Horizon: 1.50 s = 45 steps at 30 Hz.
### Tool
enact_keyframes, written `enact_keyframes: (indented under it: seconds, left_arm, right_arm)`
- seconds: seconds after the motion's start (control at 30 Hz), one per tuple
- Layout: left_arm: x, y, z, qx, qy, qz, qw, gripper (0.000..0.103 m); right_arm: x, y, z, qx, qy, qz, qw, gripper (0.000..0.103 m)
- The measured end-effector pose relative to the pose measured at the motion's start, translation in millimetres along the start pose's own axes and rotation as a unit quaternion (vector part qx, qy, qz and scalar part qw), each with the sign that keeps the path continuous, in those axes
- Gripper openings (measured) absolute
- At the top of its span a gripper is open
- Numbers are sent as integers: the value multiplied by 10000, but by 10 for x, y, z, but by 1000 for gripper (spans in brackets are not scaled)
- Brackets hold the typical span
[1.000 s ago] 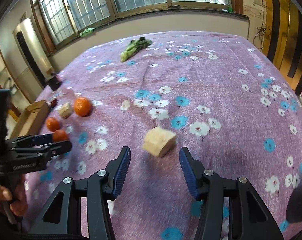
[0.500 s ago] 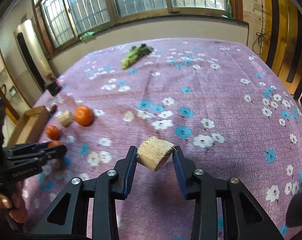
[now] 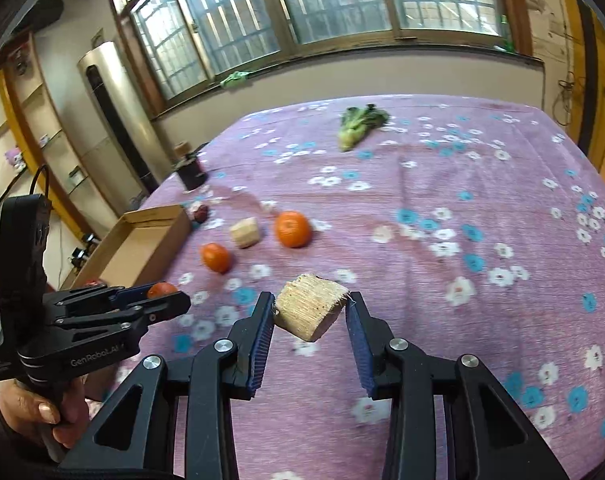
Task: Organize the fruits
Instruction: 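Grasp an orange with the left tool while the right tool grasps a pale chunk, then carry the orange and pale chunk over the cardboard tray with both tools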
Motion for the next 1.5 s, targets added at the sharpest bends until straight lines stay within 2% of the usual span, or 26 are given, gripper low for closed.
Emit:
enact_keyframes:
  seconds: [0.9, 1.5]
  left_arm:
    - [-215, -584, 859, 463, -563, -337, 9968, 30]
    - [-256, -752, 1316, 810, -771, -416, 9929, 30]
  right_arm:
    - [-6, 63, 1260, 853, -756, 134, 9934, 37]
    - [4, 182, 1740, 1205, -1032, 233, 9871, 37]
Point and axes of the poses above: each gripper's, at about its wrist camera, not at the fingertips, and y roughly the way its jaws point, z to its left, x to its top, the point moved 4 cm from there along y, roughly the way its jaws point, and after that the axes turned 2 degrees about -x, right-handed, at the moved point
